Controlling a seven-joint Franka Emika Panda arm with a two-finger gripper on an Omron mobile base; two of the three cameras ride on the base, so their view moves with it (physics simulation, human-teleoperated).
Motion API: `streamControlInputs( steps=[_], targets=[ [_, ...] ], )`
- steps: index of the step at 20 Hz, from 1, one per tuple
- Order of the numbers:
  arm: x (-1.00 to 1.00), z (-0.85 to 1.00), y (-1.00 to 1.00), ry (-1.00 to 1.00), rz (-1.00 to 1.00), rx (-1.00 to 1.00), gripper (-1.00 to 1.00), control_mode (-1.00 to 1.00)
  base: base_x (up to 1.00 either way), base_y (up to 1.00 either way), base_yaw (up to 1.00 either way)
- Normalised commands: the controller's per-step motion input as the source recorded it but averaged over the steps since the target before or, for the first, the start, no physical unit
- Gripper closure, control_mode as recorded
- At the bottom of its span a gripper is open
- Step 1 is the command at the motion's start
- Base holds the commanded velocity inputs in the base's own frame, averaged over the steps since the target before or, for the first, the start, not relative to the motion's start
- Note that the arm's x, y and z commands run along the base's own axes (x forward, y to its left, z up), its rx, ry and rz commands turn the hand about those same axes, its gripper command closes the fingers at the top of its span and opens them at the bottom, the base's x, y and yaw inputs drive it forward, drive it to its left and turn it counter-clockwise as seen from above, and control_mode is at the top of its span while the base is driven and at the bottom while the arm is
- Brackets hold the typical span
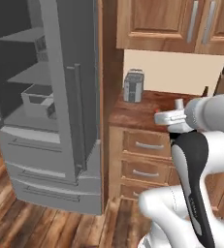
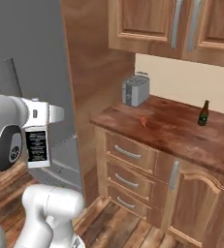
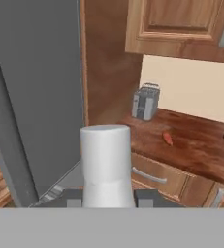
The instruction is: Place the liquor and beer on the top shelf of the fridge to keep them out of children's reach, and place the sweet potato on lower shelves for easy access.
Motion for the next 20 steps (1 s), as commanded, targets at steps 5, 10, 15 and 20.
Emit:
streamControlInputs(
  steps=[5,10,15,20],
  targets=[
    [0.00,0.00,0.00,0.00,0.00,0.00,1.00,1.00,0.00,0.93,0.59],
    [0.00,0.00,0.00,0.00,0.00,0.00,1.00,1.00,0.13,1.00,0.53],
    [0.00,0.00,0.00,0.00,0.00,0.00,1.00,1.00,0.36,1.00,0.31],
    [0.00,0.00,0.00,0.00,0.00,0.00,1.00,1.00,0.33,0.81,-0.04]
  ],
)
